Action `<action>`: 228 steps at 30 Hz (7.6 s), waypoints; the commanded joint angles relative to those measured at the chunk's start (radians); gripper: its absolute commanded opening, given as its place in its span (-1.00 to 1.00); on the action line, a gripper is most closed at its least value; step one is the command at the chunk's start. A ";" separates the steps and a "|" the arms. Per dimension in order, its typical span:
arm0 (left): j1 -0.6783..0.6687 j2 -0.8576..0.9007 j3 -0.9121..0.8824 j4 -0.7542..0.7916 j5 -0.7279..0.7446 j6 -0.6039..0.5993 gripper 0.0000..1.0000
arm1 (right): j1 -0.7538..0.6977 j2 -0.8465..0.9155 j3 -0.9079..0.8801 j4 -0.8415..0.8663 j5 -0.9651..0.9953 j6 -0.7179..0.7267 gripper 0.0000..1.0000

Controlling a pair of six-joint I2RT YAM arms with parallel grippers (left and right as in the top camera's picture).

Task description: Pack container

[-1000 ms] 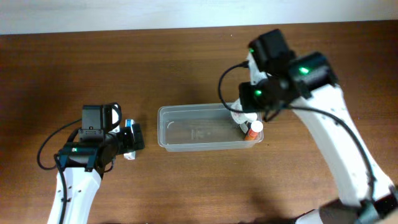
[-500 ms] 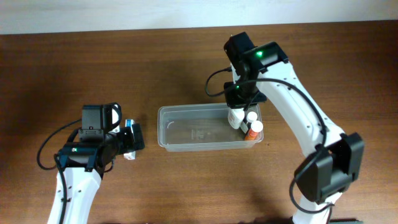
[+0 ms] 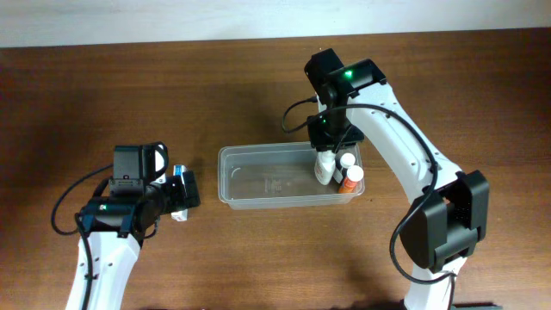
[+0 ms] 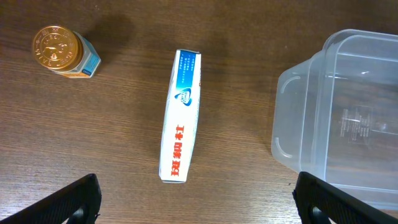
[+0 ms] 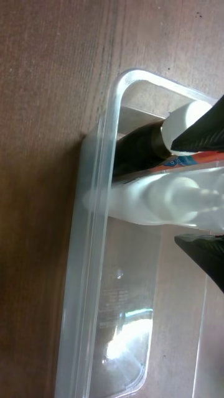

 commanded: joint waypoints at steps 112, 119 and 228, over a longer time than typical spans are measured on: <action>-0.627 0.736 0.471 0.183 0.077 -0.259 0.12 | -0.587 -0.425 -0.124 -0.158 -0.071 -0.188 0.97; -0.430 0.438 0.472 0.050 -0.096 -0.170 0.42 | -0.588 -0.425 -0.124 -0.157 -0.071 -0.200 0.97; 0.021 -0.732 -0.207 -0.002 -0.050 0.111 0.99 | -0.370 -1.448 -1.183 0.411 0.016 -0.220 0.97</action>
